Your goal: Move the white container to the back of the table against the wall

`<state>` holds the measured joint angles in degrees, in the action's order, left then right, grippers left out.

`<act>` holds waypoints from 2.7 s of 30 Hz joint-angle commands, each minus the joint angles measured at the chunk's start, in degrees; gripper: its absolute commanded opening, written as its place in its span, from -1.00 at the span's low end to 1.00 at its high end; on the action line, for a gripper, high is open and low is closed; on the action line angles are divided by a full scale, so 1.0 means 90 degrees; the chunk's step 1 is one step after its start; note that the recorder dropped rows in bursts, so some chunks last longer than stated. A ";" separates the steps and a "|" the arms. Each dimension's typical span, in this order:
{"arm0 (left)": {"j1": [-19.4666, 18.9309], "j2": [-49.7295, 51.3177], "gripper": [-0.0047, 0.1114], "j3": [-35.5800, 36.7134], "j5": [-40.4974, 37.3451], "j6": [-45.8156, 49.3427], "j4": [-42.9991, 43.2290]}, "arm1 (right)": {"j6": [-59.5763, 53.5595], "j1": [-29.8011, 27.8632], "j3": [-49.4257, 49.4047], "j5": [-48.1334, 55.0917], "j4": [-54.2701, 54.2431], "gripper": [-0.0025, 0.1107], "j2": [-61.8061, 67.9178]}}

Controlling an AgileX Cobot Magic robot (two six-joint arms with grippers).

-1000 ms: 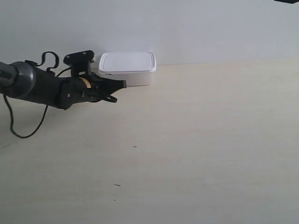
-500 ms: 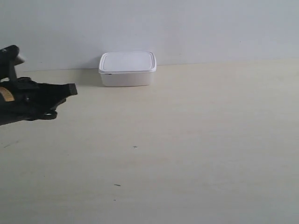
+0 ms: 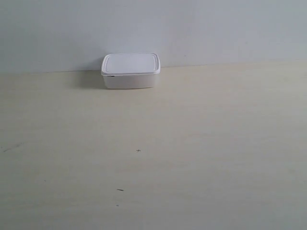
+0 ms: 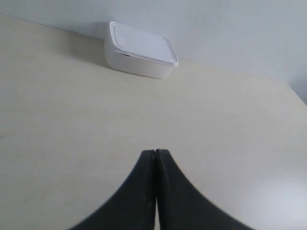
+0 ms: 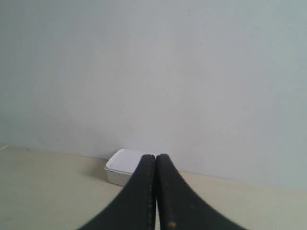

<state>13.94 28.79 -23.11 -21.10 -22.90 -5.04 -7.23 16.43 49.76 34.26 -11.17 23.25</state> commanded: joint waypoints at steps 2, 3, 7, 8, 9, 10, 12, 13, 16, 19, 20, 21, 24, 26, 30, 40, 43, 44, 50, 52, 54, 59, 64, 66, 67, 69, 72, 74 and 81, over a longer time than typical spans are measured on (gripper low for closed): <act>-0.0023 -0.1078 -0.92 0.0049 -0.1064 -0.0329 -0.0032 | 0.0489 -0.0008 -0.0027 0.0889 0.0522 -0.96 -0.1005; -0.0023 -0.1416 -0.92 0.0049 -0.1314 -0.0345 -0.0032 | 0.0572 -0.0008 -0.0027 0.1045 0.0522 -0.96 -0.1330; -0.0023 -0.2484 -0.92 0.0049 -0.1941 -0.0957 -0.0032 | 0.0985 -0.0008 -0.0027 0.1311 0.0522 -0.96 -0.2264; -0.0023 -0.2807 -0.92 0.0049 -0.1957 -0.1234 -0.0032 | 0.1176 -0.0008 -0.0027 0.1451 0.0526 -0.96 -0.2498; -0.0023 -0.2953 -0.92 0.0049 -0.1957 -0.1386 -0.0032 | 0.1331 -0.0008 -0.0027 0.1547 0.0539 -0.96 -0.2583; -0.0023 -0.3174 -0.92 0.0049 -0.1957 -0.1566 -0.0032 | 0.1569 -0.0008 -0.0027 0.1713 0.0539 -0.96 -0.2583; -0.0023 -0.3199 -0.92 0.0049 -0.1970 -0.1711 -0.0047 | 0.1766 0.0026 0.0043 0.2127 0.0539 -0.96 -0.2583; -0.0023 -0.3199 -0.92 0.0014 -0.2035 -0.1711 -0.0141 | 0.1828 0.0075 0.0043 0.2126 0.0504 -0.96 -0.2583; -0.0023 -0.3199 -0.92 -0.0040 -0.2070 -0.1824 -0.0314 | 0.1852 0.0329 0.0057 0.2061 0.0502 -0.96 -0.2583; -0.0037 -0.3199 -0.92 0.0108 -0.1481 -0.2018 -0.0495 | 0.1952 0.0474 -0.0046 0.1922 0.0471 -0.96 -0.2583; -0.0051 -0.3199 -0.92 0.0335 -0.0790 -0.2003 -0.0789 | 0.2047 0.0474 -0.0228 0.1772 0.0366 -0.96 -0.2583; -0.0079 -0.3199 -0.92 0.0571 -0.0286 -0.1968 -0.1093 | 0.2112 0.0474 -0.0362 0.1659 0.0260 -0.96 -0.2583; -0.0093 -0.3199 -0.92 0.1406 0.0837 -0.1902 -0.1852 | 0.2430 0.0474 -0.1060 0.1089 -0.0283 -0.96 -0.2583; -0.0093 -0.3199 -0.92 0.1845 0.1326 -0.1987 -0.2396 | 0.2441 0.0474 -0.1470 0.0706 -0.0648 -0.96 -0.2583; -0.0093 -0.3199 -0.92 0.2550 0.1540 -0.1998 -0.3229 | 0.2441 0.0474 -0.2408 -0.0305 -0.1639 -0.96 -0.2583; -0.0093 -0.3199 -0.92 0.2567 0.1385 -0.0957 -0.3003 | 0.2423 0.0474 -0.4448 -0.2082 -0.2889 -0.96 -0.2583; -0.0093 -0.3199 -0.92 0.2567 0.1312 -0.0735 -0.2664 | 0.2423 0.0474 -0.4939 -0.2274 -0.2988 -0.96 -0.2583; -0.0093 -0.3199 -0.92 0.2567 0.1256 -0.0735 -0.2429 | 0.2423 0.0474 -0.5077 -0.2303 -0.3037 -0.96 -0.2583; -0.0093 -0.3199 -0.92 0.2567 0.0762 -0.0727 -0.1249 | 0.1874 0.0474 -0.5529 -0.2303 -0.3054 -0.96 -0.2583; -0.0093 -0.3199 -0.92 0.2567 0.0604 -0.0673 -0.0810 | 0.1492 0.0474 -0.5529 -0.2227 -0.2807 -0.96 -0.2583; -0.0093 -0.3199 -0.92 0.2567 0.0473 -0.0646 -0.0544 | 0.1376 0.0474 -0.5529 -0.2283 -0.2795 -0.96 -0.2583; -0.0093 -0.3199 -0.92 0.2567 0.0404 -0.0290 -0.0334 | 0.1086 0.0474 -0.5529 -0.2330 -0.2393 -0.96 -0.2583; -0.0093 -0.3199 -0.92 0.2567 0.0416 -0.0264 -0.0334 | 0.1156 0.0474 -0.5529 -0.2317 -0.2474 -0.96 -0.2583; -0.0093 -0.3199 -0.92 0.2567 0.0370 -0.0335 -0.0443 | 0.1156 0.0474 -0.5529 -0.2244 -0.2738 -0.96 -0.2583; -0.0093 -0.3199 -0.92 0.2567 0.0356 -0.0335 -0.0560 | 0.1156 0.0474 -0.5529 -0.2170 -0.2867 -0.96 -0.2583; -0.0093 -0.3199 -0.92 0.2567 0.0342 -0.0324 -0.0813 | 0.1156 0.0474 -0.5529 -0.2126 -0.3098 -0.96 -0.2583; -0.0093 -0.3199 -0.92 0.2567 0.0224 -0.0324 -0.0814 | 0.1156 0.0474 -0.5529 -0.2151 -0.3105 -0.96 -0.2583; -0.0093 -0.3199 -0.92 0.2567 0.0091 -0.0324 -0.0814 | 0.1156 0.0474 -0.5529 -0.2094 -0.3105 -0.96 -0.2583; -0.0093 -0.3199 -0.92 0.2567 0.0162 -0.0251 -0.0524 | 0.0803 0.0474 -0.5529 -0.1897 -0.2796 -0.96 -0.2583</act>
<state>13.30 0.22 -0.18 -20.81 -25.90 -11.67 3.36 20.59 0.26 17.11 -39.13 0.26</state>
